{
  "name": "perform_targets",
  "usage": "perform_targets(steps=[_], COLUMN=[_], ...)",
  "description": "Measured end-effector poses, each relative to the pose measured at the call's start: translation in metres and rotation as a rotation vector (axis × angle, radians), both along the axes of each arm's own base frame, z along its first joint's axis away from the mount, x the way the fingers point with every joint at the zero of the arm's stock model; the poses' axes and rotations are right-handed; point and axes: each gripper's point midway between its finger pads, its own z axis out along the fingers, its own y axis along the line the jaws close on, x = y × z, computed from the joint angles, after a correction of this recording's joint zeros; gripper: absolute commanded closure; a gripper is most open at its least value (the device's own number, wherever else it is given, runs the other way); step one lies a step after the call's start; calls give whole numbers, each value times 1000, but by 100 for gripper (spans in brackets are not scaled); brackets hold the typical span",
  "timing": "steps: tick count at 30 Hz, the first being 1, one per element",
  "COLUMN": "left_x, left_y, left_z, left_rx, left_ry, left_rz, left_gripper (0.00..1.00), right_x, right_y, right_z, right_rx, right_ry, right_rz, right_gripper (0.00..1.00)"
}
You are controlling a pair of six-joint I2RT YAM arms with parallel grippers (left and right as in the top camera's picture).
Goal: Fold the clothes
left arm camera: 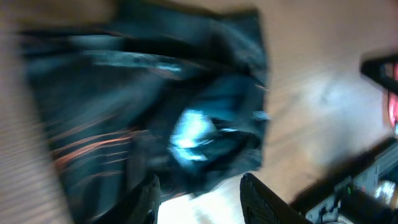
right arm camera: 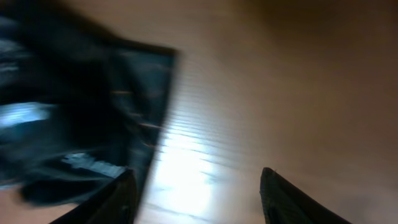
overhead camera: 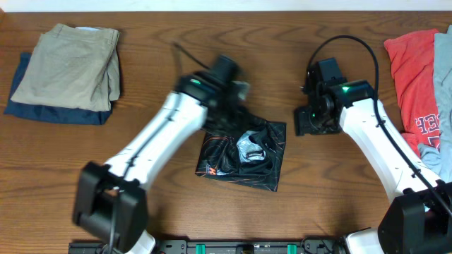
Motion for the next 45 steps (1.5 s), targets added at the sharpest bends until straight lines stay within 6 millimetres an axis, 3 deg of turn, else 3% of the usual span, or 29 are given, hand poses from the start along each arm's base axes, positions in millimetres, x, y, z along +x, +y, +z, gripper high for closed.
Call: perform_targets(steps=[4, 10, 13, 17, 19, 21, 24, 29, 33, 39, 43, 45], left_x=[25, 42, 45, 45, 45, 45, 44, 44, 44, 44, 43, 43], left_y=[54, 98, 107, 109, 109, 109, 109, 109, 109, 110, 112, 113], left_z=[10, 10, 9, 9, 9, 9, 9, 9, 9, 8, 4, 1], left_rx=[17, 30, 31, 31, 31, 32, 32, 33, 32, 40, 57, 63], left_ry=[-18, -15, -14, -13, -12, -12, -10, -9, -10, -10, -1, 8], left_rz=[153, 277, 303, 308, 308, 308, 308, 308, 308, 309, 312, 313], left_gripper=[48, 42, 41, 39, 39, 39, 39, 39, 38, 38, 38, 38], right_x=[7, -5, -13, -22, -23, -20, -17, 2, 9, 1, -3, -9], right_y=[35, 84, 100, 110, 104, 88, 48, -10, -32, -27, -1, 23], right_z=[7, 3, -15, -45, -57, -63, -65, -57, -54, -56, -46, -36], right_rx=[111, 171, 169, 136, 84, -1, -195, -390, -425, -388, -253, -158], right_ry=[-56, -61, -16, 63, 90, 99, 98, 16, -5, 42, 53, 55], right_rz=[128, 291, 350, 384, 354, 272, 72, -204, -304, -294, -193, -90], right_gripper=[32, 36, 50, 96, 99, 99, 98, 61, 57, 60, 56, 48])
